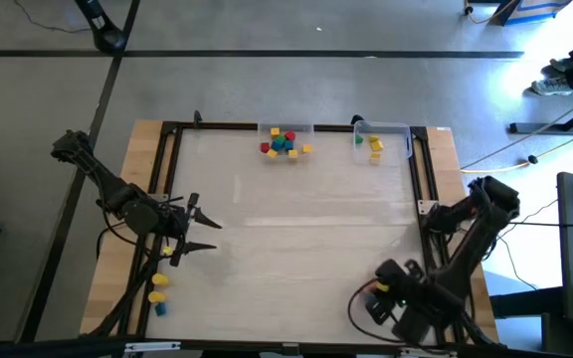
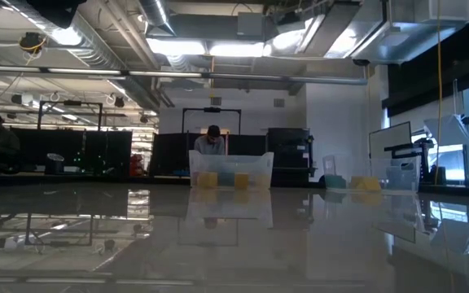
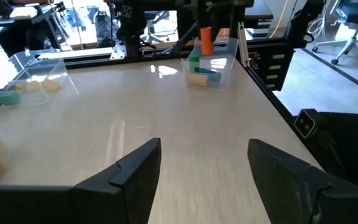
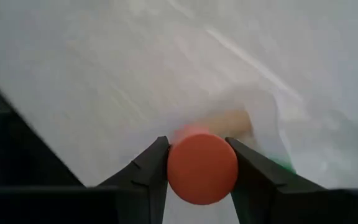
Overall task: Sort blocks by size
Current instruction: Put the cylinder orange block into the bottom right transparent bin, then put the cylinder yellow block into the bottom right transparent bin
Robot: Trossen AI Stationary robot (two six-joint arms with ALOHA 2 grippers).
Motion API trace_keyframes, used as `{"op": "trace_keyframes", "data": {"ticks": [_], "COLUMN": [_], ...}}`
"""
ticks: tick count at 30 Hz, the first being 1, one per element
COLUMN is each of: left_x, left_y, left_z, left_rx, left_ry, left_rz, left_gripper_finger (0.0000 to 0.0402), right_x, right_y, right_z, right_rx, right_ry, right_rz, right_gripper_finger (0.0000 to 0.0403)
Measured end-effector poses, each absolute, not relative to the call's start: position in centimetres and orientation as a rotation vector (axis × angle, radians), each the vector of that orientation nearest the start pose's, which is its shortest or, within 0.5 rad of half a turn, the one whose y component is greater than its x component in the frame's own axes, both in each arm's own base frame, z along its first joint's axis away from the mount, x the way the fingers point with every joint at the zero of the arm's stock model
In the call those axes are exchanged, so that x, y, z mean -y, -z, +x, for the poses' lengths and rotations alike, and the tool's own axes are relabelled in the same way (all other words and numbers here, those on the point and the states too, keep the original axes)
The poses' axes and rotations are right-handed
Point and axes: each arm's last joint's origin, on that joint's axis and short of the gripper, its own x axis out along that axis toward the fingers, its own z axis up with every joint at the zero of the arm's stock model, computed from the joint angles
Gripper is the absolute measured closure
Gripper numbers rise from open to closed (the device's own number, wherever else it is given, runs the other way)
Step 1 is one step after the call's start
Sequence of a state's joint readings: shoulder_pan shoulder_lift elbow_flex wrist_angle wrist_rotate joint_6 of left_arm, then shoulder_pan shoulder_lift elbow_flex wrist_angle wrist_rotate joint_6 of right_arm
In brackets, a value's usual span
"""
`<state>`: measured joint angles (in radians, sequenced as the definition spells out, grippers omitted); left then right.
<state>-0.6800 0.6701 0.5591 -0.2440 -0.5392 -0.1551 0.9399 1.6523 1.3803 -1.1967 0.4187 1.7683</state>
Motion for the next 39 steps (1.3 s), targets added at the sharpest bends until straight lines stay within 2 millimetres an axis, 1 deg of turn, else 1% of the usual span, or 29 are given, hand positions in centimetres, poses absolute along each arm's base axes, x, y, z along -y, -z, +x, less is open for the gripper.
{"op": "trace_keyframes", "data": {"ticks": [2, 6, 9, 11, 14, 20, 23, 26, 30, 33, 35, 37, 39], "left_x": [8.3, 8.3, 8.3, 8.3, 8.1, 7.8, 7.7, 7.6, 7.5, 7.5, 7.5, 7.5, 7.5], "left_y": [-26.8, -26.8, -26.8, -26.8, -26.8, -26.8, -26.8, -26.8, -26.8, -26.8, -26.8, -26.8, -26.8], "left_z": [12.6, 12.6, 12.6, 12.6, 12.7, 12.9, 12.9, 13.0, 13.0, 13.0, 13.0, 13.0, 13.0], "left_rx": [-0.3, -0.301, -0.301, -0.299, -0.292, -0.293, -0.296, -0.296, -0.296, -0.296, -0.296, -0.297, -0.297], "left_ry": [0.115, 0.111, 0.111, 0.104, 0.082, 0.055, 0.044, 0.036, 0.035, 0.037, 0.037, 0.036, 0.034], "left_rz": [0.041, 0.025, 0.024, 0.024, 0.028, 0.026, 0.026, 0.025, 0.041, 0.05, 0.047, 0.039, 0.027], "left_gripper_finger": [0.0175, 0.0175, 0.0175, 0.0175, 0.0175, 0.0175, 0.0175, 0.0175, 0.0175, 0.0175, 0.0175, 0.0175, 0.0175], "right_x": [-24.3, -25.2, -25.5, -25.8, -26.0, -24.9, -24.8, -24.9, -24.9, -24.9, -25.2, -25.7, -25.9], "right_y": [-25.5, -23.8, -22.4, -21.3, -20.2, -18.6, -18.2, -18.1, -18.1, -18.2, -18.9, -20.0, -21.3], "right_z": [17.6, 15.8, 14.8, 14.4, 14.3, 13.8, 13.7, 13.7, 13.7, 13.6, 13.7, 13.8, 13.9], "right_rx": [-1.071, -1.099, -1.141, -1.187, -1.21, -1.222, -1.223, -1.218, -1.213, -1.262, -1.292, -1.312, -1.314], "right_ry": [0.649, 0.689, 0.703, 0.699, 0.669, 0.728, 0.743, 0.719, 0.711, 0.715, 0.711, 0.698, 0.691], "right_rz": [0.664, 0.752, 0.792, 0.83, 0.868, 0.814, 0.831, 0.821, 0.811, 0.82, 0.864, 0.918, 0.935], "right_gripper_finger": [0.0265, 0.0265, 0.0265, 0.0265, 0.0265, 0.0265, 0.0262, 0.0249, 0.0215, 0.019, 0.0178, 0.017, 0.0166]}}
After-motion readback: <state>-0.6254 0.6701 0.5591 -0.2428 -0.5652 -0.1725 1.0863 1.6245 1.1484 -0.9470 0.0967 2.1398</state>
